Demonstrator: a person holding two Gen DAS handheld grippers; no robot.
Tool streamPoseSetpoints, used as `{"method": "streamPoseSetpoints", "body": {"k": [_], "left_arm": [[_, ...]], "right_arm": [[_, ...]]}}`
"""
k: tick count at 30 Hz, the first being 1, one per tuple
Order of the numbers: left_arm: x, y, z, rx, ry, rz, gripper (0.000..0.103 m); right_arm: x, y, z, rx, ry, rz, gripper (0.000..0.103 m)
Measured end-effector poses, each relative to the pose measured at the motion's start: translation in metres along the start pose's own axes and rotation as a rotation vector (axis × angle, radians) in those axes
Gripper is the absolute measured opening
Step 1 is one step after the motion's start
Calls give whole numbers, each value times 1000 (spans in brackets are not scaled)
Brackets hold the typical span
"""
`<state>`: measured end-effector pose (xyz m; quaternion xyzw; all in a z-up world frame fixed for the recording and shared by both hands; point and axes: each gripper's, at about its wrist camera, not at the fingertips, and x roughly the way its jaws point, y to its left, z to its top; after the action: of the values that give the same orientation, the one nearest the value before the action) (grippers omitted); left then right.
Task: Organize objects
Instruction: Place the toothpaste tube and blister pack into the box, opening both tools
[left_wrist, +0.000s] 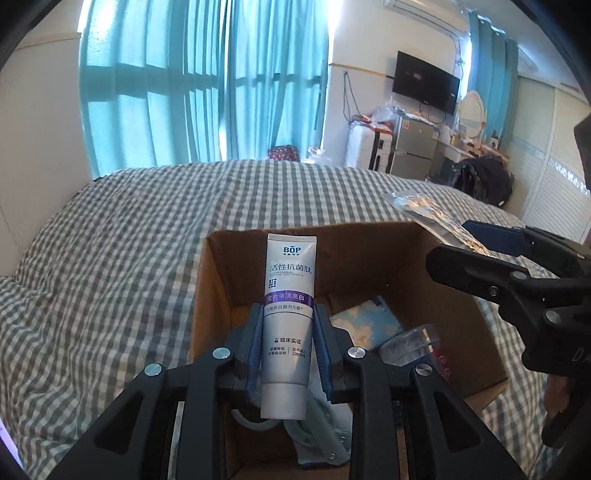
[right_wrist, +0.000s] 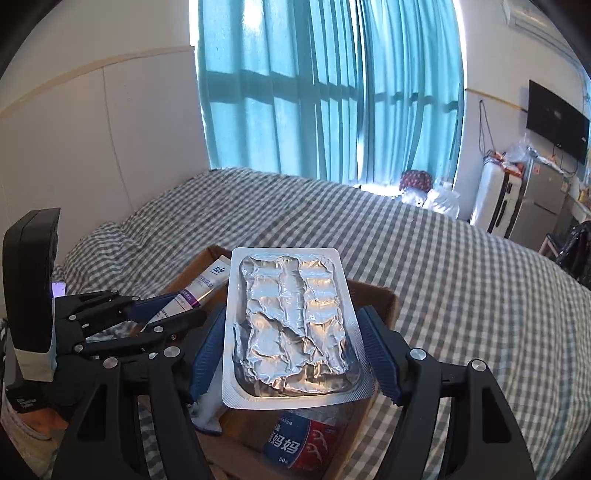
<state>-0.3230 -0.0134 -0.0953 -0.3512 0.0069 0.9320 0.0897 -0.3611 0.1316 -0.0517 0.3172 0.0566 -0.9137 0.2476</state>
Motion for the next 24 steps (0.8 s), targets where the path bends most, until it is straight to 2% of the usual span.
{"method": "streamPoseSetpoints", "body": {"k": [6,9,10,11,13,15,20,24], "left_arm": [[9,0,-8,3,26,8,26],[1,0,-5,2,20,14,32],[-4,0,-4,-1,17,10,43],[-9,0,-2,-4,13,14,62],[-24,-1,-1,0,-13,34,75],[-35,-3,2,11,-27,52,75],[-77,-8,9,3,-78,102,93],[-107,-14,6,-21,-108,117,98]], "right_arm": [[21,0,-9,12,34,-7,71],[15,-1,-7,47,23,-8,74],[11,-2,-5,55,13,-11,76],[5,-4,-3,63,2,-12,80],[-9,-6,0,71,-22,-21,82],[-26,-8,6,74,-45,-35,84],[-74,-8,16,53,-100,-73,90],[-112,-6,14,15,-137,-113,93]]}}
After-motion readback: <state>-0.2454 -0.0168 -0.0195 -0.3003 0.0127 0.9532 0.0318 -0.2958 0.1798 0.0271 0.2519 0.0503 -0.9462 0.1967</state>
